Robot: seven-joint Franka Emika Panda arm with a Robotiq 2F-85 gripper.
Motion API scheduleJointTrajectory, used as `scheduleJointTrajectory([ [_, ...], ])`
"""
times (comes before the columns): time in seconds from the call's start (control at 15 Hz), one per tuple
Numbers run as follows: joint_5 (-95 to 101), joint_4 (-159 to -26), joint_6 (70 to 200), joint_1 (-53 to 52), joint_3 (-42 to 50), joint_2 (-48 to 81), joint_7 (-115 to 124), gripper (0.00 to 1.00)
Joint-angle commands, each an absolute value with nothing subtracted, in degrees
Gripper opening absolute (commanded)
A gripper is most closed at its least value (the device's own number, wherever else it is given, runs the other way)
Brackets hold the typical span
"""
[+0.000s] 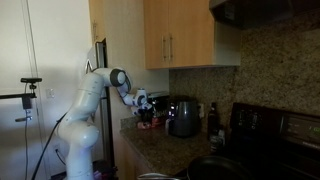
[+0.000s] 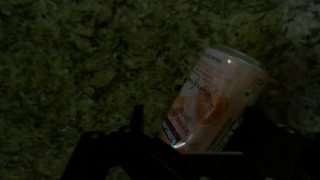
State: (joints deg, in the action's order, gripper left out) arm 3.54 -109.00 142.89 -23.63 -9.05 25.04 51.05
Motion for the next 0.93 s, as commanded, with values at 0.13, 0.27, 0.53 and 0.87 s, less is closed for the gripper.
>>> scheduleJointTrajectory([
  [0.13, 3.0, -107.2, 149.4, -26.0, -7.4, 28.5, 58.8, 1.0],
  [0.27, 3.4, -106.9, 149.2, -26.7, -6.7, 29.2, 60.8, 1.0],
  [0.53, 3.7, -107.0, 149.4, -27.1, -6.2, 30.5, 62.0, 0.73],
  [0.87, 4.3, -107.4, 149.4, -27.4, -5.2, 30.4, 62.6, 0.37],
])
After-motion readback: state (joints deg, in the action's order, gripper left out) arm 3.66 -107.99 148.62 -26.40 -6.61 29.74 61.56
